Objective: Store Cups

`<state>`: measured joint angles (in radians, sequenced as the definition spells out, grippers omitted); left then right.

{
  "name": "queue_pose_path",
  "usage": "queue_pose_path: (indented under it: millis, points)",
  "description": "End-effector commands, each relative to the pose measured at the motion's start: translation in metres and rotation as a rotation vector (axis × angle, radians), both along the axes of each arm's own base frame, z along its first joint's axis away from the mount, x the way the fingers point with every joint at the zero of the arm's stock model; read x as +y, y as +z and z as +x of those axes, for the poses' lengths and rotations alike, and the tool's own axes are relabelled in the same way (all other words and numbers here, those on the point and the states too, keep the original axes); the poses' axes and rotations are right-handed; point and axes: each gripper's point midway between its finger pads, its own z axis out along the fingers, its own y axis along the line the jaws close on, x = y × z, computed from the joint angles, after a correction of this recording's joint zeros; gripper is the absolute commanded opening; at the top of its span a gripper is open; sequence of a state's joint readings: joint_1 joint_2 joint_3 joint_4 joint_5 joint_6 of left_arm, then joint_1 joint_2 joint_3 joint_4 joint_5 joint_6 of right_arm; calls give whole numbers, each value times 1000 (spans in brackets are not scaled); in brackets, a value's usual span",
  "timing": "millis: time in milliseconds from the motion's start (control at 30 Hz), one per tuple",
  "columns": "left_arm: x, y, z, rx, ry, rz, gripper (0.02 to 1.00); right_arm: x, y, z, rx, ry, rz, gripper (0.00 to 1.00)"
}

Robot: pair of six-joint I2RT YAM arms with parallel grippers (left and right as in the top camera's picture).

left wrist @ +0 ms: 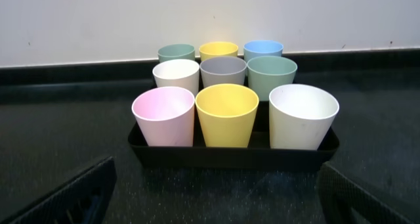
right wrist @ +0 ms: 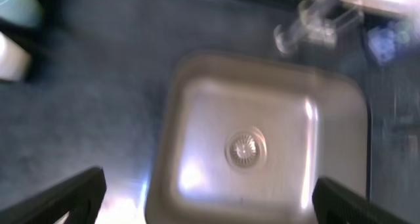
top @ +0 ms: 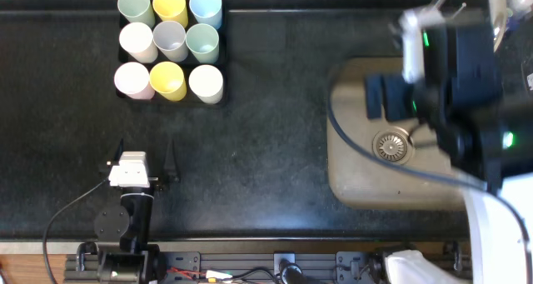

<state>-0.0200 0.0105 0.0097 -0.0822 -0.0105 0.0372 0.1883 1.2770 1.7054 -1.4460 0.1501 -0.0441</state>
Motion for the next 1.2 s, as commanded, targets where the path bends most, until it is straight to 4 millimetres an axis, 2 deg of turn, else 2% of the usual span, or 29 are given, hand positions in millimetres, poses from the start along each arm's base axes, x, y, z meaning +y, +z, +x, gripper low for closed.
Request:
queue_pose_path:
  millis: [33, 100, 200, 267, 400, 567, 767, 867, 1000, 1067, 1133, 1200]
  points:
    - [-2, 0, 0, -4, -13, 18, 998, -19, -67, -27, 11, -152, 45, 996]
    - [-2, 0, 0, -4, -13, 18, 998, -20, -87, -14, -152, -159, 65, 998]
    - [-2, 0, 0, -4, -13, 18, 998, -19, -89, 3, -451, -160, 133, 996]
    - [-2, 0, 0, -4, -13, 18, 998, -20, -101, -1, -535, -157, 150, 996]
    - [-2, 0, 0, -4, -13, 18, 1000, -23, -136, -23, -556, -156, 156, 998]
    - [-2, 0, 0, -4, -13, 18, 1000, -25, -153, -37, -598, -155, 166, 998]
    - [-2, 0, 0, -4, -13, 18, 1000, -30, -159, -43, -638, -168, 171, 998]
    - [-2, 0, 0, -4, -13, 18, 998, -52, -167, -46, -678, -254, 148, 998]
    - [-2, 0, 0, -4, -13, 18, 998, -75, -162, -48, -793, -344, 128, 998]
    - [-2, 0, 0, -4, -13, 18, 998, -75, -166, -48, -810, -343, 130, 998]
    - [-2, 0, 0, -4, -13, 18, 998, -73, -156, -47, -856, -331, 141, 998]
    - [-2, 0, 0, -4, -13, 18, 998, -72, -157, -46, -857, -325, 144, 996]
